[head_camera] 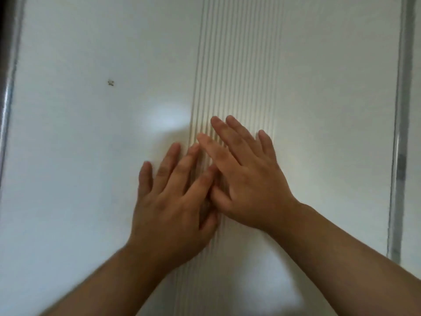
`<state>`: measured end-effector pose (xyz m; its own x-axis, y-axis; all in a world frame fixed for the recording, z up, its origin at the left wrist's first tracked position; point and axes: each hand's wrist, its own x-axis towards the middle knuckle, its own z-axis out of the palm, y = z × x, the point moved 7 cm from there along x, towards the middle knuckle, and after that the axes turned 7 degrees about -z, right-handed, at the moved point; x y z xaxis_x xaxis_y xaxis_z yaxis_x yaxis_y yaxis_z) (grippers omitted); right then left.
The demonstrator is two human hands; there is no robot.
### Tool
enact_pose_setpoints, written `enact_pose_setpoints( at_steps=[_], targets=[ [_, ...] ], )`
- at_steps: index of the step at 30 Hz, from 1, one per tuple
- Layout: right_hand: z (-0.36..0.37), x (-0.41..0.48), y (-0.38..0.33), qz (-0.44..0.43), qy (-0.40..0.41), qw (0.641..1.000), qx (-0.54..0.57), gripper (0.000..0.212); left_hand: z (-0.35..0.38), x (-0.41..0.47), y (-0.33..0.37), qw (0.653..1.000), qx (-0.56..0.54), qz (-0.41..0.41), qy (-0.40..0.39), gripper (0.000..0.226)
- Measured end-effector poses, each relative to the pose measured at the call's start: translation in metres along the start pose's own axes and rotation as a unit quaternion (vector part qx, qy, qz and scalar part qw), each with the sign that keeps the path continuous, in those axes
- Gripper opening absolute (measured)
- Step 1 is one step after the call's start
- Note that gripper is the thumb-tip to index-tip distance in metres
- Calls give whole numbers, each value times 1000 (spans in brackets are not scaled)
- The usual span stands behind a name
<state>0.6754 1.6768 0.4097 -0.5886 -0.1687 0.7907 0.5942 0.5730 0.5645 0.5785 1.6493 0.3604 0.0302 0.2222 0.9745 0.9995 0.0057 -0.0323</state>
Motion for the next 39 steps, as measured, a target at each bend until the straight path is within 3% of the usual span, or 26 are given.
enact_pose_setpoints(
  at_steps=[5,13,20,24,28,33,39],
  targets=[
    [14,-3,18,-46,-56,997,-33,73,4,-1,-5,994,25,-107,-27,78],
    [18,-8,29,-72,-87,994,-2,74,-4,-20,-50,941,71,-324,-60,85],
    [14,-19,41,-78,-71,994,10,72,-13,-16,-79,936,91,-337,-32,89],
    [9,-26,50,-74,-58,996,9,71,-22,-13,-97,915,74,-397,6,93],
    [6,-32,57,-72,-47,996,2,71,-24,-14,-98,916,76,-394,2,87],
    [2,-40,66,-72,-42,996,-13,71,-33,-10,-97,913,44,-404,20,80],
    [0,-49,78,-73,-53,996,-28,71,-41,-8,-104,882,-23,-469,34,88]
  ],
)
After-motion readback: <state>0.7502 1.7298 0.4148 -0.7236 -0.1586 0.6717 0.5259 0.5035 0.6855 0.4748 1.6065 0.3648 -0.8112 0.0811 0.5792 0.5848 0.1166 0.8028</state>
